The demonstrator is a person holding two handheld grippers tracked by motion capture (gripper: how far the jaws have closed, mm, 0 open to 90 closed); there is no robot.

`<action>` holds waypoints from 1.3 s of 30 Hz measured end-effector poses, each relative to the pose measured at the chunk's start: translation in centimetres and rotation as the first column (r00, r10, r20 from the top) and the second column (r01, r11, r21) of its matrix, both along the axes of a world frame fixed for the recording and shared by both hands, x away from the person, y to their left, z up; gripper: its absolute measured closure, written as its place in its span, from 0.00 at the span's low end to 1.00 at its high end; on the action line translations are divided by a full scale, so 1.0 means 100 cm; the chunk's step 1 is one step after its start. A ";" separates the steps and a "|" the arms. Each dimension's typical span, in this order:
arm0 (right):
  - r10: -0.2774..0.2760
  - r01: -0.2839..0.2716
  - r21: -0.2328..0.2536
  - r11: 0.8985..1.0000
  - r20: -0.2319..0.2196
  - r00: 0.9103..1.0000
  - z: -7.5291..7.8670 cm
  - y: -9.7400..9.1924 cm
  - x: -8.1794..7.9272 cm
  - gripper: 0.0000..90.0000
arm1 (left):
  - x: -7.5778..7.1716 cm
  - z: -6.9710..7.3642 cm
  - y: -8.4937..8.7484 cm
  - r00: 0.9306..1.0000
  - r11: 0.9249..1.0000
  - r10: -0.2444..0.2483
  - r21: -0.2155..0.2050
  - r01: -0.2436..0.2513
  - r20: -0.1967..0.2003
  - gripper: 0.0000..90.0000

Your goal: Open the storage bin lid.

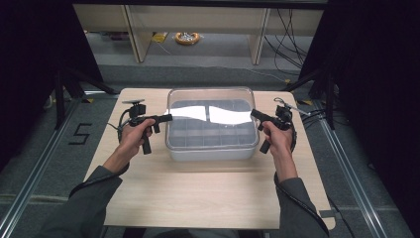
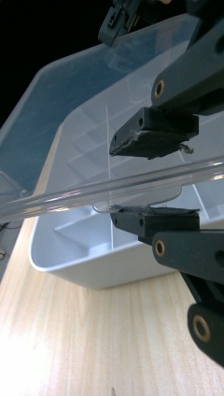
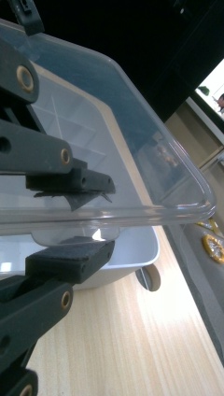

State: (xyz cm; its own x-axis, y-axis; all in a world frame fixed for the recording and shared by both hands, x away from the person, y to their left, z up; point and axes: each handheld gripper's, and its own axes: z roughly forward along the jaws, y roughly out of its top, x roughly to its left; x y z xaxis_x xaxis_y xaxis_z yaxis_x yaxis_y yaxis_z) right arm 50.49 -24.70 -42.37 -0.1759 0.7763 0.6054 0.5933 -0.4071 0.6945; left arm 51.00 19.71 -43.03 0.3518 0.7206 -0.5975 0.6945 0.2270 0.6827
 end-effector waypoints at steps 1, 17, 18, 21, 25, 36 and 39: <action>0.008 -0.008 -0.010 1.000 0.010 1.000 0.001 -0.001 -0.001 0.75 | -0.002 0.002 -0.001 1.000 1.000 0.005 -0.008 -0.005 0.002 0.70; 0.010 -0.011 0.013 1.000 0.021 1.000 0.016 -0.005 -0.024 0.75 | -0.023 0.012 -0.001 0.999 1.000 -0.020 -0.003 0.020 0.038 0.70; 0.017 -0.016 -0.014 1.000 0.039 0.999 0.015 -0.007 -0.024 0.75 | -0.025 0.013 -0.001 0.999 1.000 -0.021 0.004 0.021 0.044 0.70; 0.020 -0.020 0.010 1.000 0.031 0.999 0.016 -0.005 -0.029 0.75 | -0.031 0.016 -0.001 0.998 1.000 -0.022 0.009 0.021 0.060 0.70; 0.024 -0.025 0.019 0.999 0.037 0.999 0.016 -0.006 -0.035 0.75 | -0.038 0.018 0.000 0.997 1.000 -0.028 0.007 0.027 0.068 0.71; 0.031 -0.031 0.002 1.000 0.043 0.999 0.017 -0.007 -0.048 0.75 | -0.050 0.016 0.001 0.997 0.999 -0.039 -0.008 0.039 0.063 0.71; 0.026 -0.027 0.014 1.000 0.028 0.999 0.018 -0.006 -0.052 0.75 | -0.052 0.016 0.001 0.997 0.999 -0.041 -0.006 0.042 0.070 0.71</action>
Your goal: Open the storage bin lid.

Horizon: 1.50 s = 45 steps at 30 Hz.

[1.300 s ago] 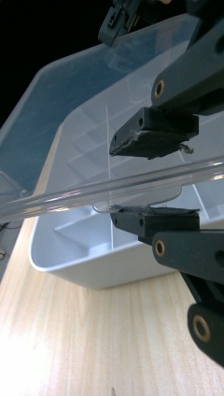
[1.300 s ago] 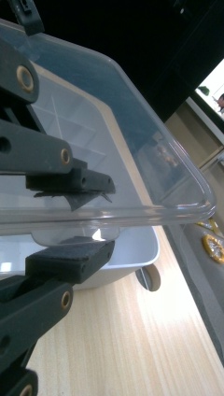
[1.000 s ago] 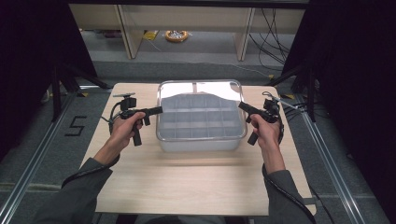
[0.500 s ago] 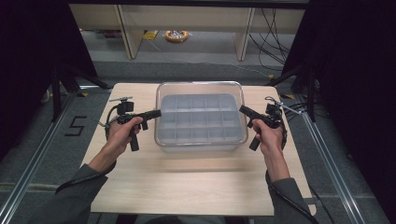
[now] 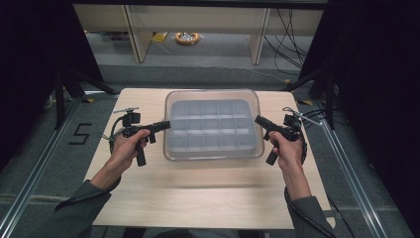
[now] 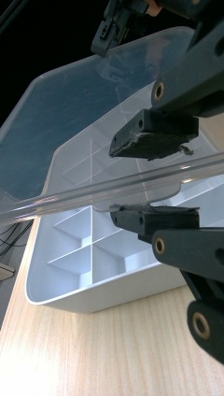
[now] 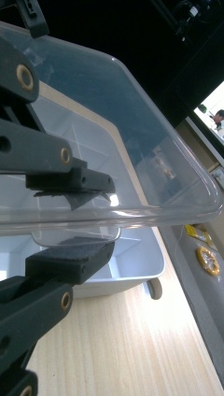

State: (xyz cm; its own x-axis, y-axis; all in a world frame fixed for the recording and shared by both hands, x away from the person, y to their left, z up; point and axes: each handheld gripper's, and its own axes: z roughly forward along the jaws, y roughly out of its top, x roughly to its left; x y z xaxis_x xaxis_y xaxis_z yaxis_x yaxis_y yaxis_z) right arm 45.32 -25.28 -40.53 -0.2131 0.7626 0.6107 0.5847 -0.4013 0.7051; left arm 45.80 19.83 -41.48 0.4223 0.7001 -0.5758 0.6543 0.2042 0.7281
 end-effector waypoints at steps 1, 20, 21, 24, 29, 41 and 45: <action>0.013 -0.012 -0.028 1.000 0.031 0.999 -0.002 -0.002 -0.002 0.75 | -0.002 0.000 0.000 1.000 1.000 -0.002 0.002 0.002 -0.002 0.71; 0.012 -0.012 0.008 1.000 0.011 1.000 -0.016 -0.004 -0.034 0.75 | -0.024 -0.007 0.001 0.999 0.999 -0.042 0.012 0.041 0.008 0.72; 0.008 -0.008 0.010 1.000 0.007 1.000 -0.016 -0.005 -0.035 0.75 | -0.026 -0.008 0.000 0.999 0.999 -0.044 0.014 0.044 0.009 0.72; 0.009 -0.009 0.001 1.000 0.025 1.000 -0.018 -0.005 -0.037 0.74 | -0.028 -0.009 0.000 0.999 0.999 -0.047 0.024 0.046 0.014 0.72; 0.012 -0.011 -0.038 0.999 0.033 0.999 -0.024 -0.008 -0.044 0.74 | -0.034 -0.016 -0.001 0.998 0.998 -0.064 0.026 0.063 0.012 0.72; 0.005 -0.003 -0.049 0.999 0.037 0.999 -0.029 -0.007 -0.065 0.74 | -0.051 -0.030 -0.001 0.997 0.996 -0.081 0.030 0.081 0.015 0.72; 0.016 -0.013 -0.042 0.999 0.052 0.999 -0.034 -0.006 -0.074 0.74 | -0.055 -0.034 -0.002 0.998 0.997 -0.068 0.036 0.068 0.001 0.73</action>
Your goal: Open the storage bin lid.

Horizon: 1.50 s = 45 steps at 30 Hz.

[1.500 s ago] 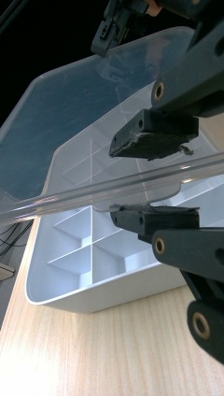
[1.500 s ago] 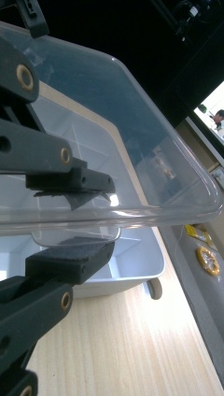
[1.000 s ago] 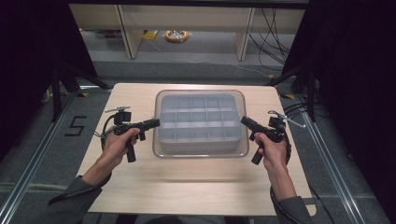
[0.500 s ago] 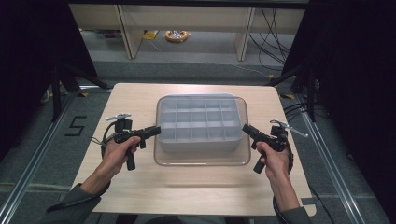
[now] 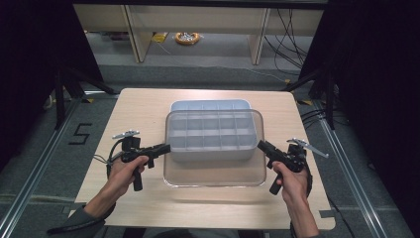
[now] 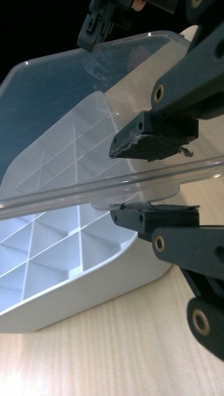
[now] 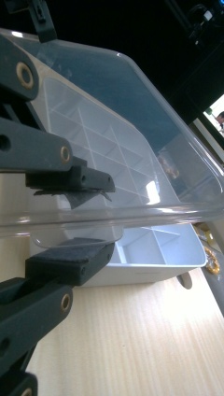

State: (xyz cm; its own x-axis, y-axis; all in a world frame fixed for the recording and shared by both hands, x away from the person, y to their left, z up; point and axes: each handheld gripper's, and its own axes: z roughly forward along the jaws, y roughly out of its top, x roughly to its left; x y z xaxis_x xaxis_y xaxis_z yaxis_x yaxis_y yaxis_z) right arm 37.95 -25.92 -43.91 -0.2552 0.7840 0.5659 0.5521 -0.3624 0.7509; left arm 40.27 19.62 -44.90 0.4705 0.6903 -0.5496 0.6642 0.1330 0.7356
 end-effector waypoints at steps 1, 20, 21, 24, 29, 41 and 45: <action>-0.003 0.003 -0.001 1.000 -0.004 1.000 0.000 0.000 -0.002 0.74 | 0.000 0.000 0.000 1.000 1.000 0.000 0.000 0.000 0.000 0.73; -0.005 0.005 0.013 1.000 -0.005 1.000 -0.017 0.000 -0.026 0.74 | -0.022 -0.014 0.002 0.999 0.999 -0.030 0.017 0.031 -0.012 0.73; 0.005 -0.005 0.019 1.000 0.003 1.000 -0.017 0.000 -0.027 0.74 | -0.022 -0.014 0.002 0.999 0.999 -0.030 0.017 0.031 -0.012 0.73; 0.001 0.000 0.016 1.000 -0.017 1.000 -0.019 0.002 -0.031 0.74 | -0.028 -0.017 0.005 0.999 0.999 -0.033 0.030 0.033 -0.011 0.73; 0.002 -0.002 0.023 1.000 -0.025 1.000 -0.023 0.001 -0.041 0.74 | -0.038 -0.020 0.005 0.999 0.999 -0.038 0.016 0.038 -0.022 0.73; 0.007 -0.007 0.016 1.000 -0.040 0.999 -0.031 0.002 -0.064 0.73 | -0.055 -0.027 0.006 0.998 0.999 -0.048 0.024 0.048 -0.028 0.73; 0.014 -0.011 0.052 0.999 -0.057 0.998 -0.031 0.003 -0.071 0.73 | -0.060 -0.030 0.007 0.998 0.998 -0.050 0.027 0.050 -0.031 0.73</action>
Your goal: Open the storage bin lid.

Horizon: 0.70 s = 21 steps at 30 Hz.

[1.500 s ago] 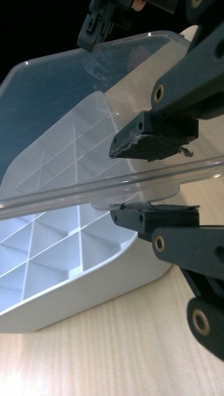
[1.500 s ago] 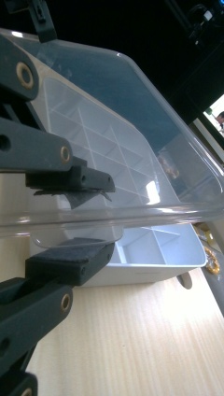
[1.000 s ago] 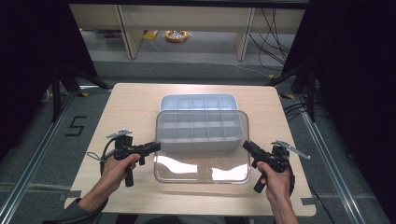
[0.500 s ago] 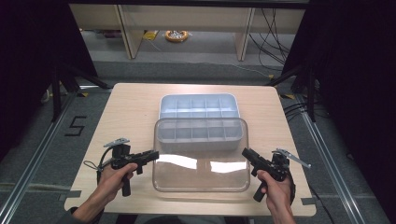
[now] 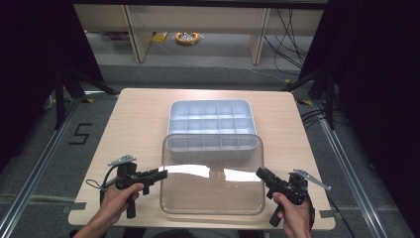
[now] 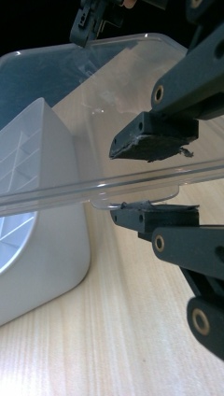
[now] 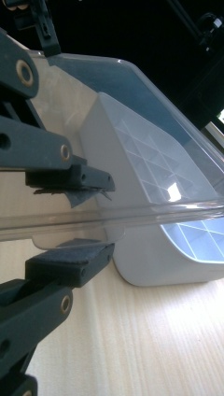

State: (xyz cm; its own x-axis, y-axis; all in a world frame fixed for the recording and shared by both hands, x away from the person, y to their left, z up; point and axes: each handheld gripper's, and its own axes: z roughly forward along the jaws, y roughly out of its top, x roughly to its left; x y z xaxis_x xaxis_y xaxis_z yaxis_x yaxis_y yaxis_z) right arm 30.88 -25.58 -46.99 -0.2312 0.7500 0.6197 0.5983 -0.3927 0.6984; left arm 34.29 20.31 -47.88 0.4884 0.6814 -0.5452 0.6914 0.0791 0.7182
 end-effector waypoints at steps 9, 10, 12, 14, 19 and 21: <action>0.009 -0.009 -0.030 1.000 0.005 1.000 -0.010 -0.001 -0.009 0.72 | -0.010 -0.010 0.001 0.999 1.000 -0.025 0.010 0.025 -0.032 0.72; 0.004 -0.005 -0.023 1.000 -0.020 1.000 -0.010 0.000 -0.011 0.72 | -0.011 -0.011 0.002 0.999 0.999 -0.035 0.020 0.035 -0.035 0.72; 0.016 -0.016 -0.023 1.000 -0.005 1.000 -0.013 -0.001 -0.013 0.72 | -0.013 -0.014 0.000 0.999 0.999 -0.032 0.007 0.032 -0.042 0.72; 0.010 -0.010 -0.028 1.000 -0.018 1.000 -0.014 -0.002 -0.014 0.72 | -0.016 -0.015 0.000 0.998 0.999 -0.032 0.004 0.033 -0.056 0.72; 0.018 -0.018 -0.025 1.000 -0.020 1.000 -0.018 -0.003 -0.017 0.72 | -0.018 -0.018 -0.001 0.997 0.999 -0.041 0.009 0.041 -0.063 0.71; 0.015 -0.017 -0.037 0.999 -0.037 0.999 -0.021 -0.002 -0.019 0.72 | -0.019 -0.020 -0.001 0.997 0.999 -0.041 0.015 0.042 -0.073 0.71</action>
